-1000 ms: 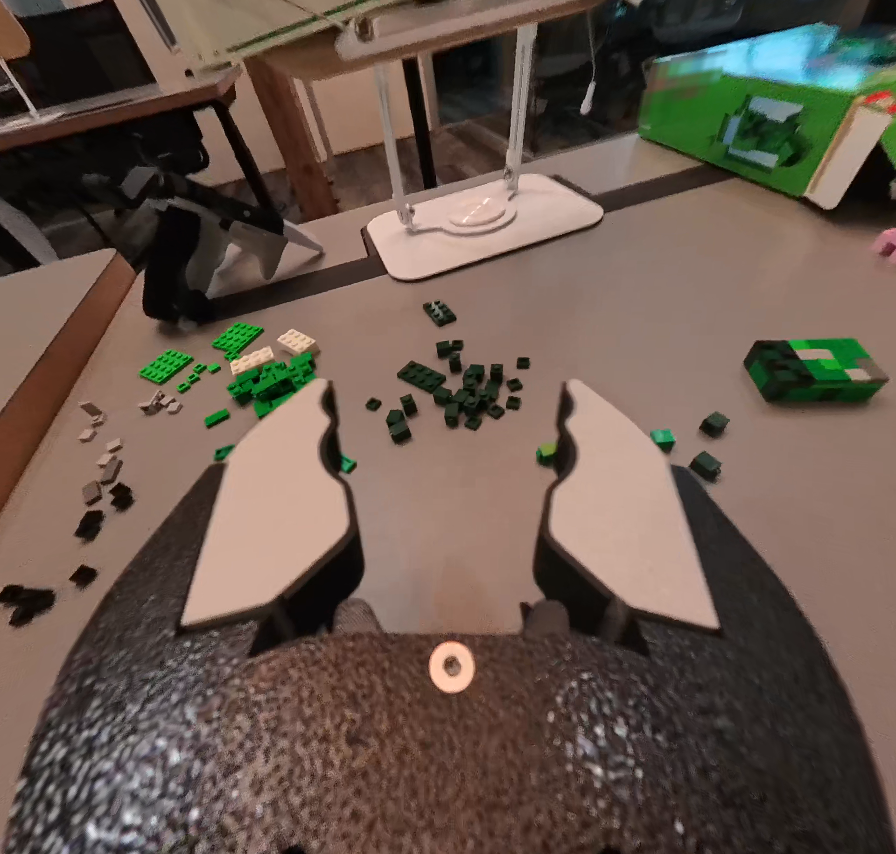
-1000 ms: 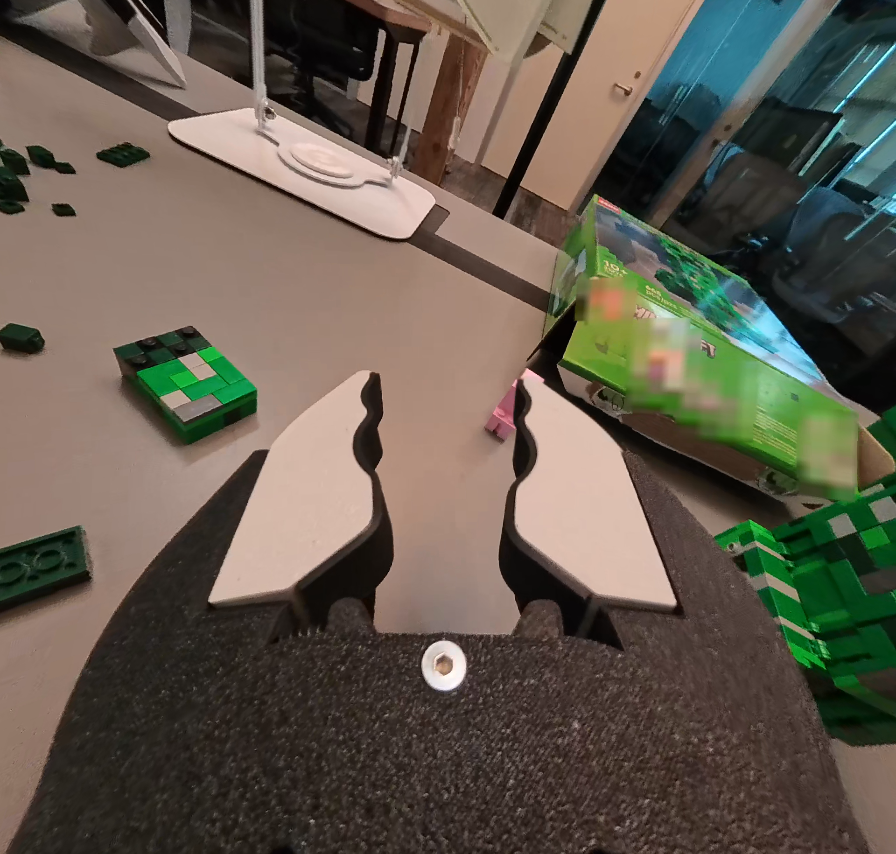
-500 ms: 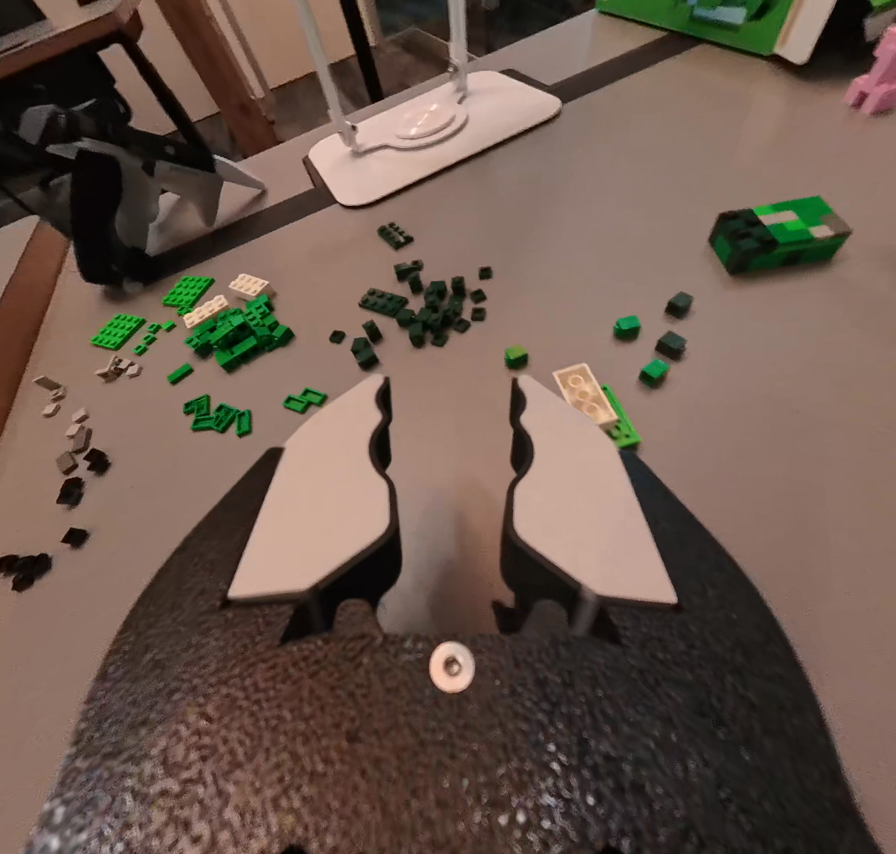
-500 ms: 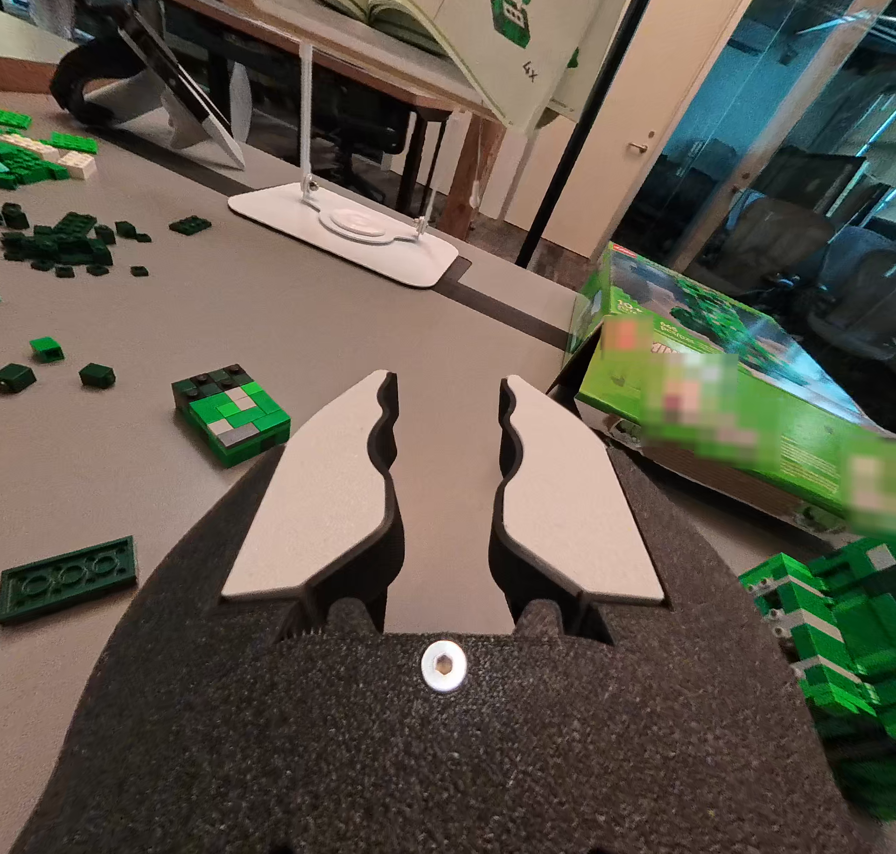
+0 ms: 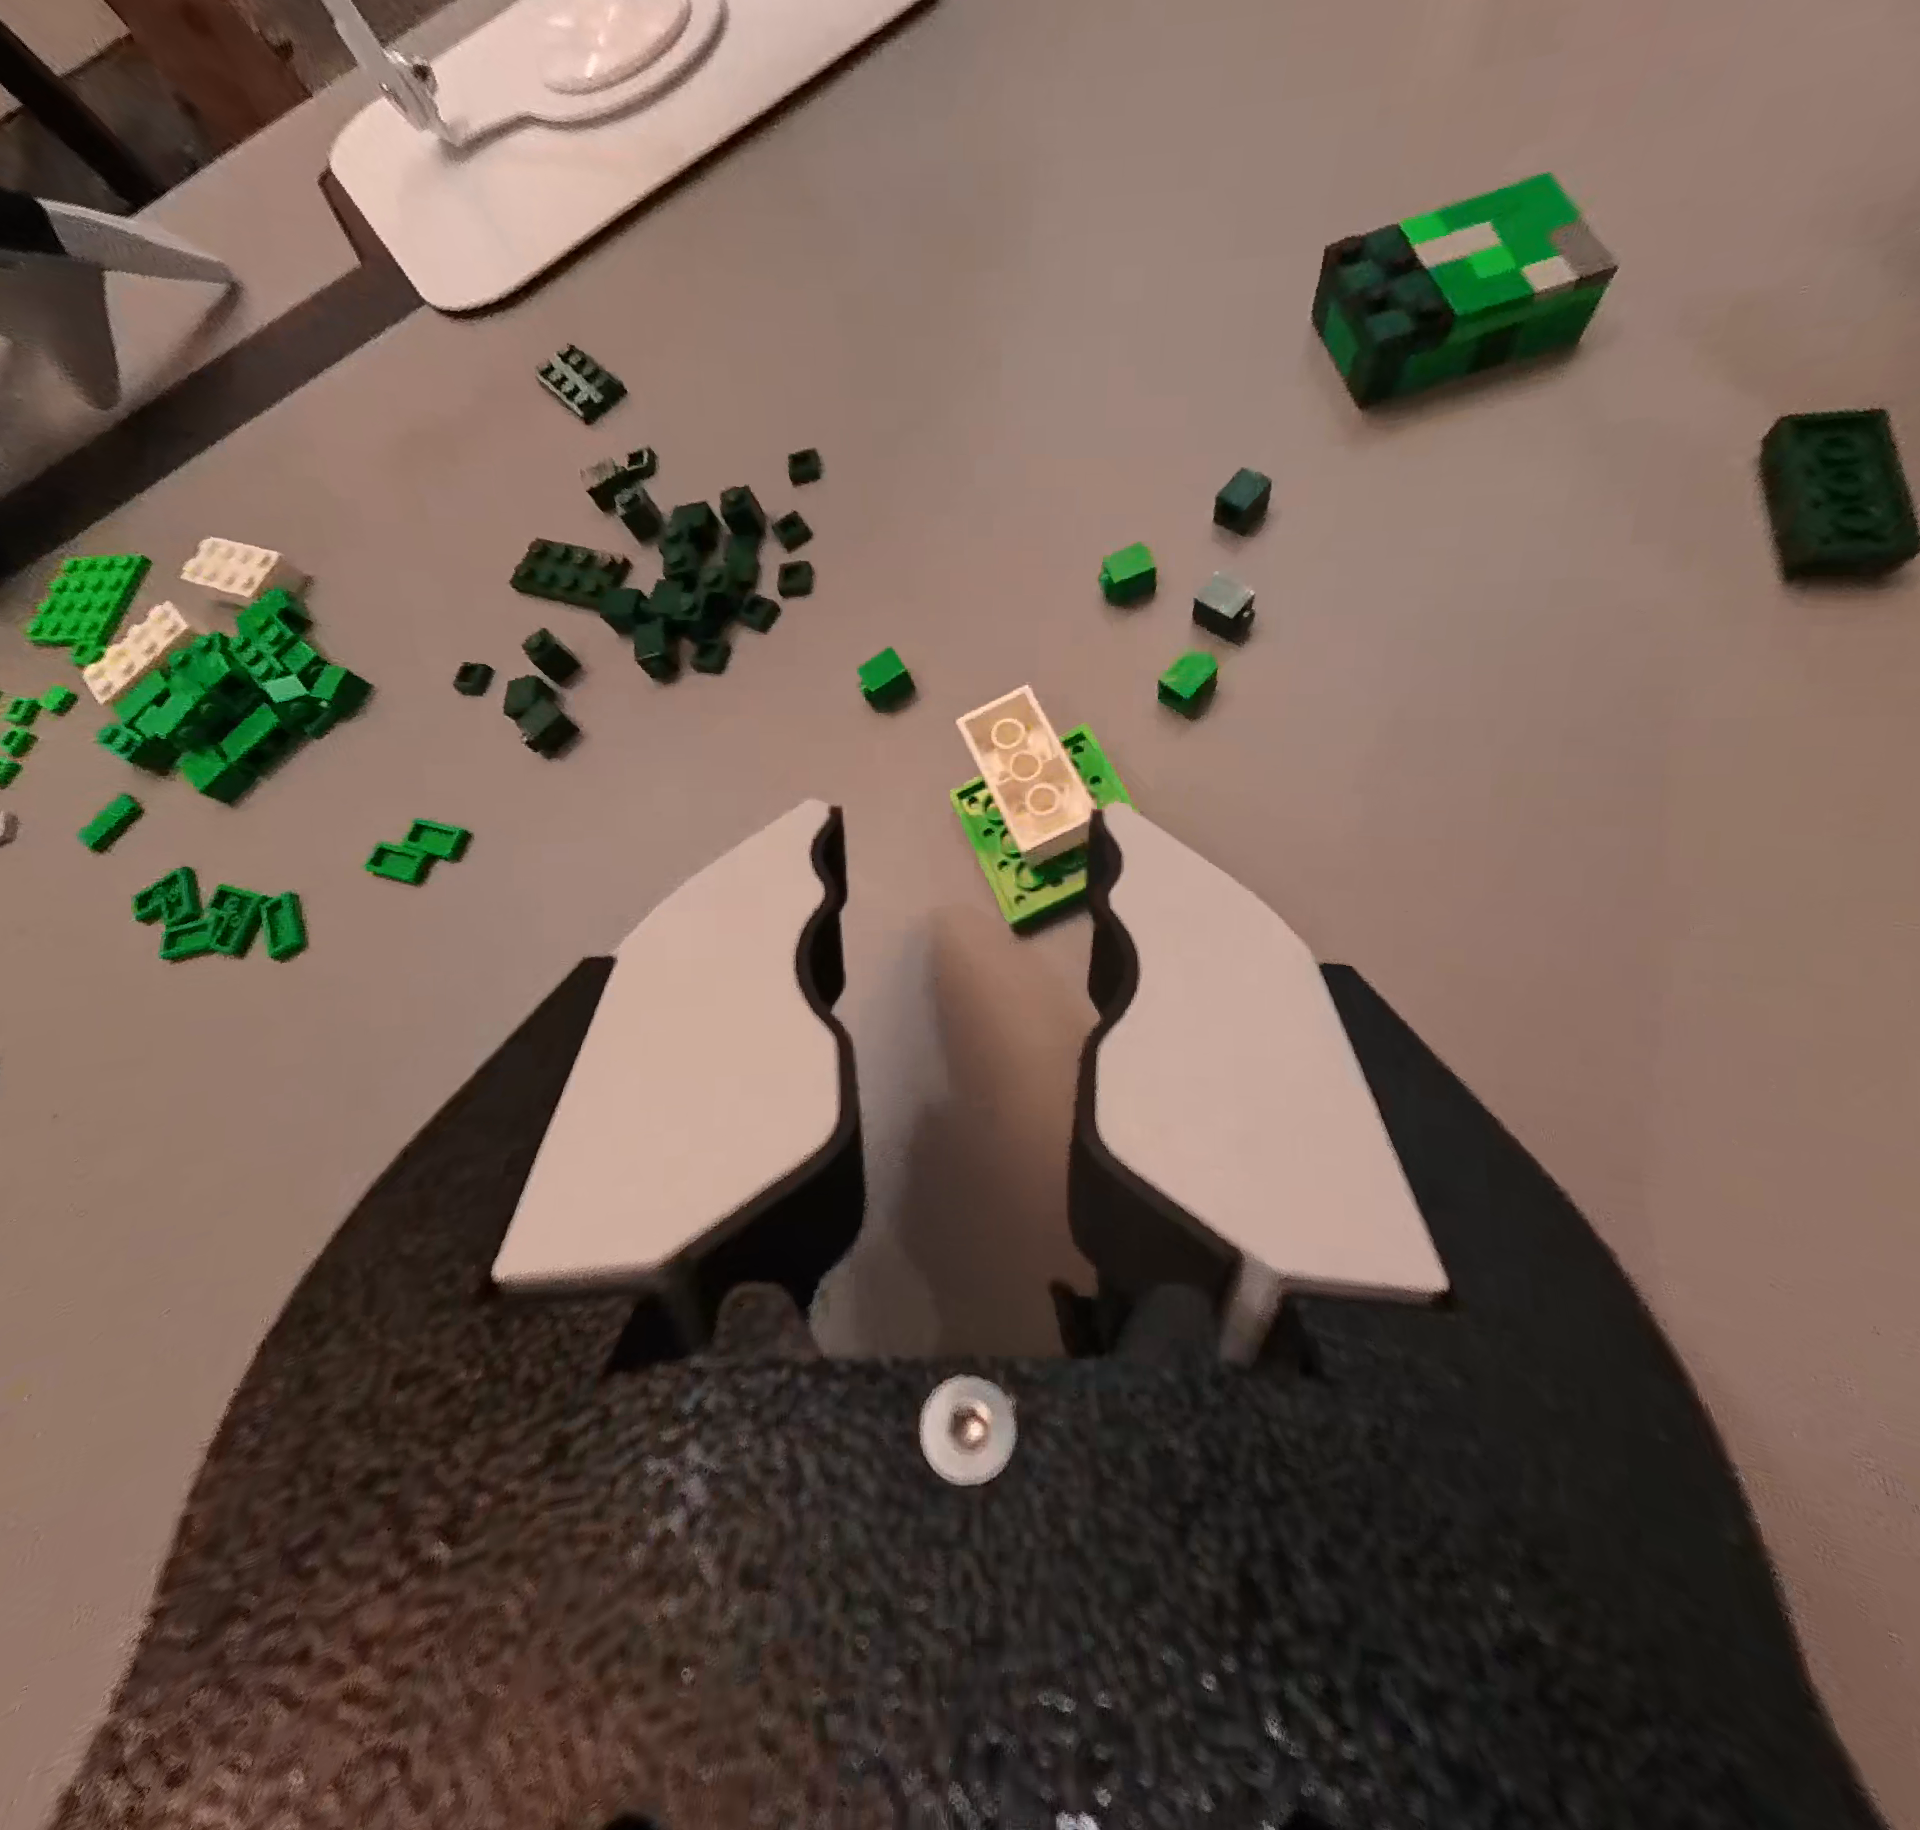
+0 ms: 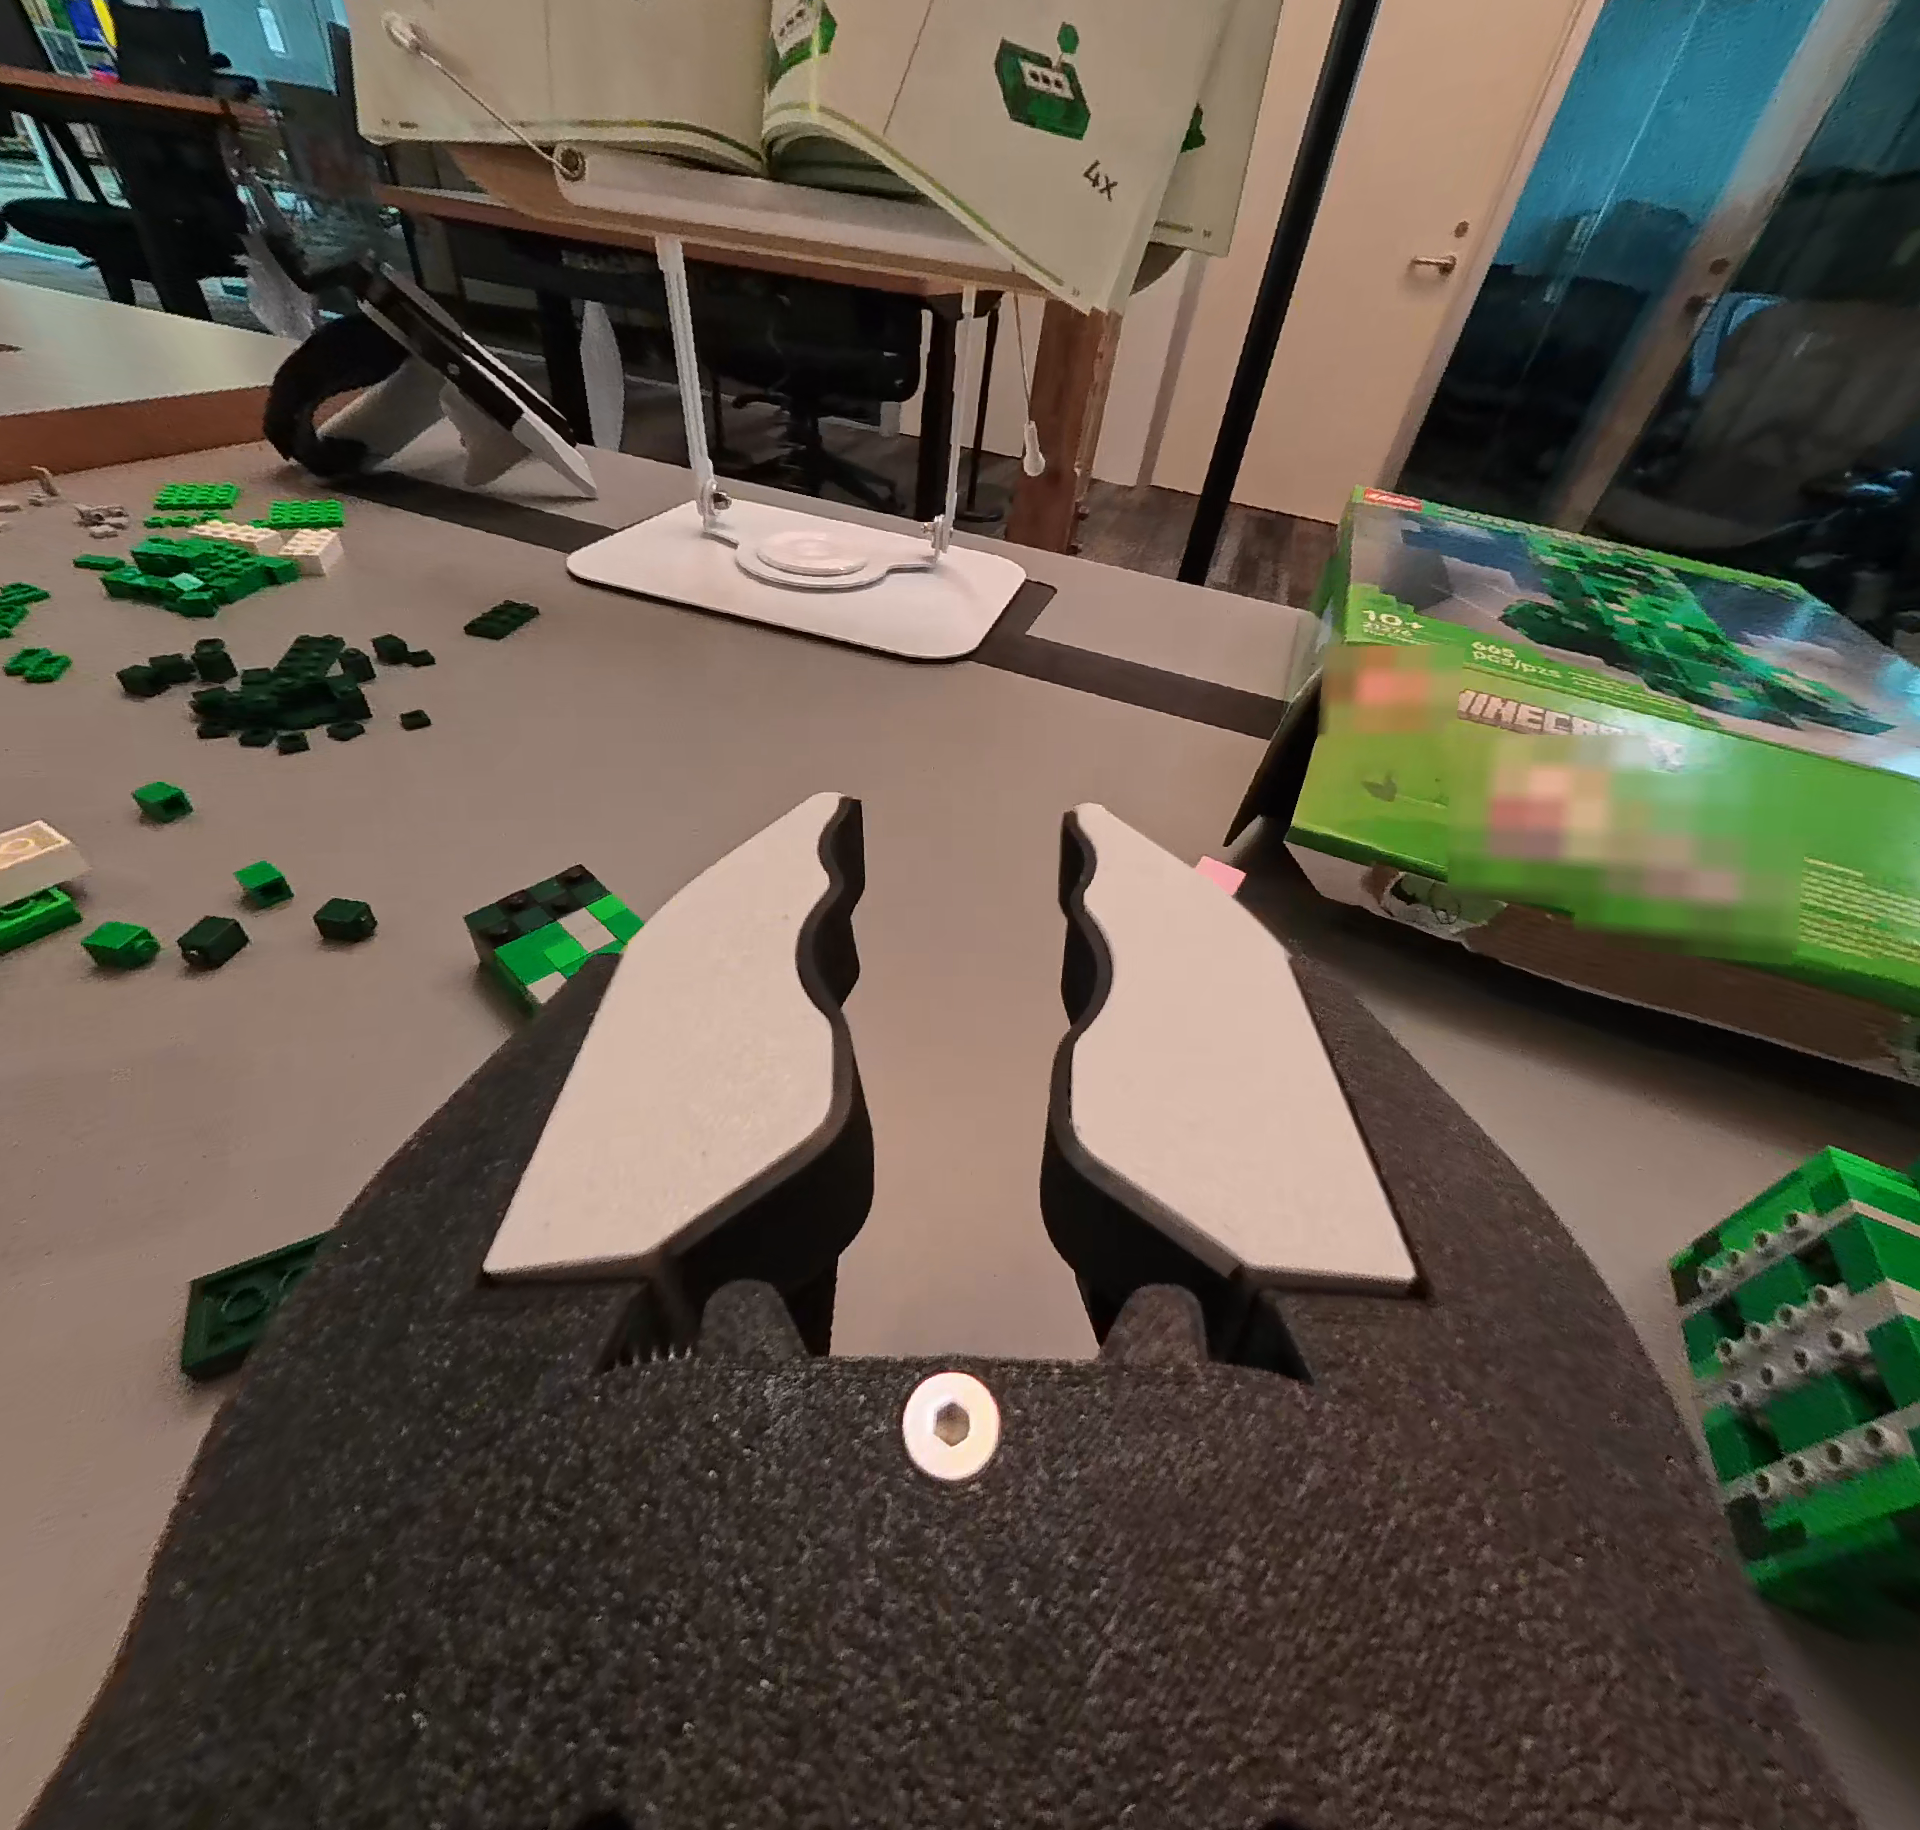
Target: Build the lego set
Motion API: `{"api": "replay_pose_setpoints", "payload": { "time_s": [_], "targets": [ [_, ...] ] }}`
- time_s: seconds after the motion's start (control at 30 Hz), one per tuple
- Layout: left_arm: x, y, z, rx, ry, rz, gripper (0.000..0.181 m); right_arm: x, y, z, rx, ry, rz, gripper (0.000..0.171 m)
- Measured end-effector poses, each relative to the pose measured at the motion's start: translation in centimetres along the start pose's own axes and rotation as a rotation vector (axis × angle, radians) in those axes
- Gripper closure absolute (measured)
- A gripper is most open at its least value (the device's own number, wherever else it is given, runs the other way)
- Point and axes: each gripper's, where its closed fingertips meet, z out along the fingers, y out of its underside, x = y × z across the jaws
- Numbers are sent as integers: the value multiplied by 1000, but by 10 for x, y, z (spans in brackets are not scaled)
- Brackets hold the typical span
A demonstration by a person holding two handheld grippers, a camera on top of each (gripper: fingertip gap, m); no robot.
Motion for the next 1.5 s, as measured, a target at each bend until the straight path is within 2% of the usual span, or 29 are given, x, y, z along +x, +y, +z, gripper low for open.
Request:
{"api": "replay_pose_setpoints", "payload": {
  "time_s": [0.2, 0.3, 0.4, 0.5, 0.57, 0.7, 0.9, 1.13, 1.33, 1.5],
  "targets": [
    [13, 16, -4, -108, 33, 25, 136, -3, 1, 1, -9, -21, 20, 136],
    [18, 17, -3, -113, 68, -6, 134, -5, 0, 2, -9, -30, 25, 137],
    [24, 20, -2, -131, 114, -28, 121, -7, 0, 2, -11, -36, 19, 137],
    [44, 14, -5, -97, 259, -61, 120, -9, 0, 2, -10, -45, 16, 137],
    [45, 7, -7, -52, 281, -52, 123, -9, 0, 2, -12, -46, 11, 137],
    [22, -6, -4, 30, 195, 128, 126, -11, 1, 2, -14, -51, 4, 137],
    [10, -17, 13, 63, 232, 347, 134, -12, 1, 3, -16, -54, 1, 138],
    [13, -20, 17, 60, 434, 247, 130, -11, 1, 3, -17, -58, 10, 138],
    [21, -15, 18, 55, 528, 260, 131, -13, 2, 4, -28, -65, 1, 138],
    [18, -6, 23, 18, 526, 279, 132, -13, 2, 4, -28, -67, 1, 138]
  ]
}}
